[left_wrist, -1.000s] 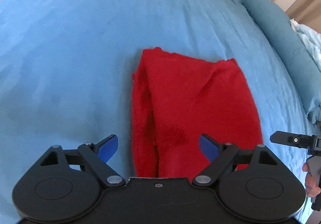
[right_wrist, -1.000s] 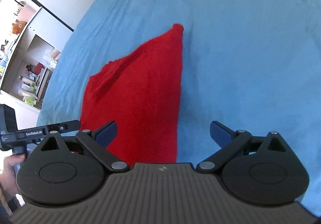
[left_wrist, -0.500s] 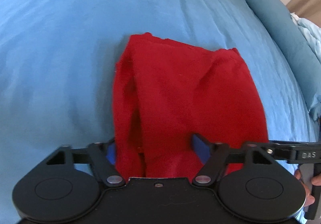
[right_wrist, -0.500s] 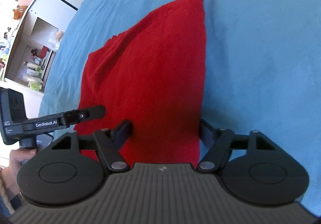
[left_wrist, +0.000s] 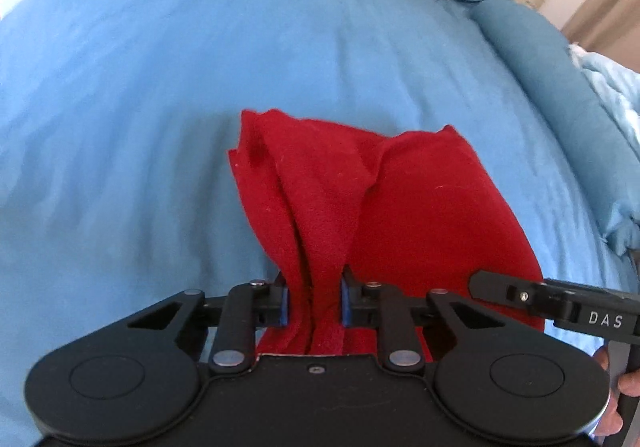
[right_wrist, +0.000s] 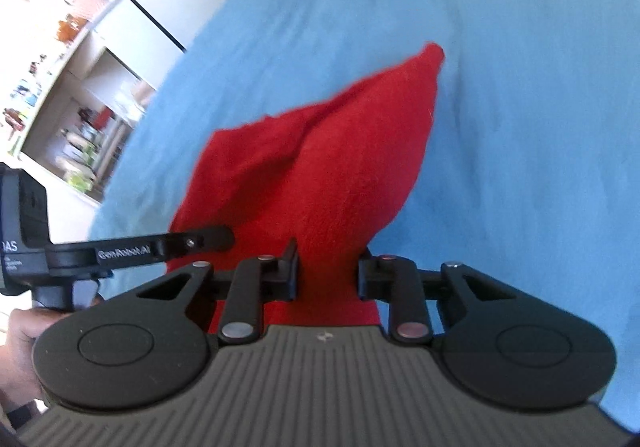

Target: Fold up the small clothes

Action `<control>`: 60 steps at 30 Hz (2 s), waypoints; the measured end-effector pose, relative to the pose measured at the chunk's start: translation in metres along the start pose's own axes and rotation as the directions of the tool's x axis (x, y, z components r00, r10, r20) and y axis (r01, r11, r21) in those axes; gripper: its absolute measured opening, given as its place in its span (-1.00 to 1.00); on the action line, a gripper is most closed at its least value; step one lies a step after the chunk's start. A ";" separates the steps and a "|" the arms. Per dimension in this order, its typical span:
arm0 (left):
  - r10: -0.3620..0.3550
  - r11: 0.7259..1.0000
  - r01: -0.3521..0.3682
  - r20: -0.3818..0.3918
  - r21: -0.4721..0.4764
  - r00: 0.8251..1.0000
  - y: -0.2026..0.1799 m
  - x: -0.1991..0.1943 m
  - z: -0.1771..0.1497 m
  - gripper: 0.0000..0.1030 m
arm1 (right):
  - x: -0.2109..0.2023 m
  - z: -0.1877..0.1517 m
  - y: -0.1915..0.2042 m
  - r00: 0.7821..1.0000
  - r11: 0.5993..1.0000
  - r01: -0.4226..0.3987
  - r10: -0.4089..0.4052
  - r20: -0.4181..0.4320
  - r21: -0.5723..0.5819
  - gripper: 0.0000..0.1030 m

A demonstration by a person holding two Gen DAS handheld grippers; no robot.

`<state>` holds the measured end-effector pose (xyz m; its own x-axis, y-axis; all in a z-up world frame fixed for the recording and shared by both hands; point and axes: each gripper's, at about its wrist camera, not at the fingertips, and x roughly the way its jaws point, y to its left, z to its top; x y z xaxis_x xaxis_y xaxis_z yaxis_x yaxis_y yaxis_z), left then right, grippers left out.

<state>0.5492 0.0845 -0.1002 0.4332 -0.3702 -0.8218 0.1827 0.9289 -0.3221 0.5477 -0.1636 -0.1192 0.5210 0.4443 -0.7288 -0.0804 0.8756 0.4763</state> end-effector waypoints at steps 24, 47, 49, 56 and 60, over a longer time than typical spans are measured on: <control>-0.041 0.989 0.036 0.032 0.141 0.999 -0.134 -0.032 -0.226 -0.50 | -0.172 -0.196 -0.124 0.999 1.000 0.030 -0.030 -0.016 -0.002 -0.18; 0.235 0.954 -0.272 0.250 0.124 0.939 -0.116 -0.047 -0.255 0.88 | -0.184 -0.221 -0.129 0.940 0.959 0.284 -0.278 0.198 -0.006 1.00; 0.232 0.958 -0.263 0.232 0.114 0.945 -0.112 -0.037 -0.258 0.89 | -0.175 -0.228 -0.138 0.938 0.954 0.300 -0.295 0.183 0.001 1.00; 0.232 0.959 -0.262 0.233 0.108 0.944 -0.111 -0.043 -0.254 0.77 | -0.188 -0.234 -0.131 0.932 0.954 0.298 -0.286 0.221 -0.022 1.00; 0.224 0.954 -0.277 0.337 0.118 0.914 -0.130 -0.100 -0.257 0.78 | -0.238 -0.236 -0.098 0.916 0.953 0.296 -0.263 0.303 -0.067 1.00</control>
<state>0.2549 0.0032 -0.0970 0.7347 -0.1336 -0.6651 0.1578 0.9872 -0.0240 0.2308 -0.3102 -0.1089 0.7561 0.1188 -0.6436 0.0208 0.9785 0.2051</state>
